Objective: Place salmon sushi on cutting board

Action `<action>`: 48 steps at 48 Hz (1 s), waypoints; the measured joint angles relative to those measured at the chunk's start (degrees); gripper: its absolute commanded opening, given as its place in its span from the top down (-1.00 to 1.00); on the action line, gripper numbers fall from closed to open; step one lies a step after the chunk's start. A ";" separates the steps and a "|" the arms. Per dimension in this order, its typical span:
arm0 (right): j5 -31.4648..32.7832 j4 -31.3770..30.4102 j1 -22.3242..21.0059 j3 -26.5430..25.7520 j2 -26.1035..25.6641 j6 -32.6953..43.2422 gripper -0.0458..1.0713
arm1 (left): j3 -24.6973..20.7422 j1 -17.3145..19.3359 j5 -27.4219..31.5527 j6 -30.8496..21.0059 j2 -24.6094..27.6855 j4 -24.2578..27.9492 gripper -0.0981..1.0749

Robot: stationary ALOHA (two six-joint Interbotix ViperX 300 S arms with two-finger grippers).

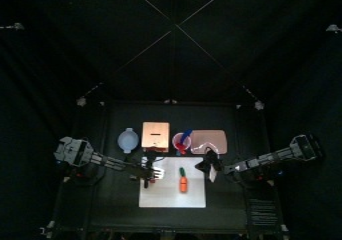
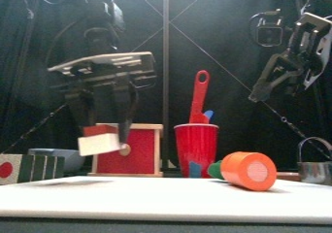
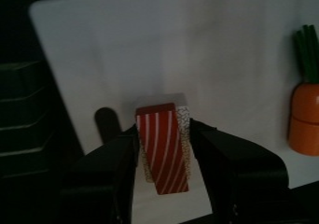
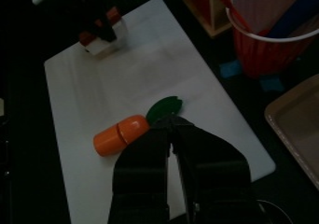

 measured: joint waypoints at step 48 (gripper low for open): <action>0.00 0.18 0.00 0.88 -0.09 0.09 0.18 | -4.13 0.88 -3.96 0.35 4.83 -1.23 -0.86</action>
